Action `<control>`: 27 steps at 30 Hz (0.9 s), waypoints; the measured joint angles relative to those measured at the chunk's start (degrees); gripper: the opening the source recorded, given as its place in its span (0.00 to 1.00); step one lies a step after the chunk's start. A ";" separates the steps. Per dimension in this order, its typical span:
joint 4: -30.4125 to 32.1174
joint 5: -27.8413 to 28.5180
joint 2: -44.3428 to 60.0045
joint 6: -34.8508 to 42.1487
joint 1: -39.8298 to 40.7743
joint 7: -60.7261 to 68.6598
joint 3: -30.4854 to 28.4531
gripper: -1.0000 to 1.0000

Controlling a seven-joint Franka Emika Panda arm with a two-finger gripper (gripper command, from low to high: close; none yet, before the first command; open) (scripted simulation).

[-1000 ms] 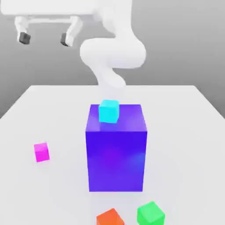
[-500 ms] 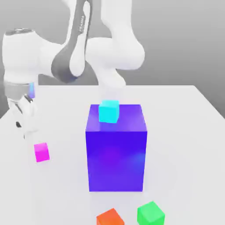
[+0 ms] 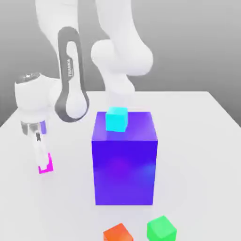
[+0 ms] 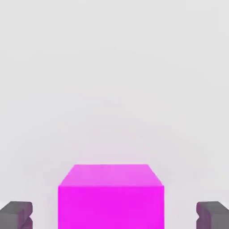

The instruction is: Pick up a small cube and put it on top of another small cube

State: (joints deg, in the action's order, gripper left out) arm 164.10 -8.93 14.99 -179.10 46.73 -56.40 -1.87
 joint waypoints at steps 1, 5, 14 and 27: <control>0.00 0.00 0.00 0.00 0.00 0.00 0.00 0.00; 0.00 0.15 0.00 -0.03 0.02 -0.15 0.01 0.00; 1.31 8.05 -8.04 6.70 -7.04 -6.32 -8.92 0.00; -5.78 1.42 -8.44 14.64 -10.48 -16.10 -3.91 0.00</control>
State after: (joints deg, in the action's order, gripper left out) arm 158.32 -7.51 6.54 -164.46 36.26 -72.50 -5.78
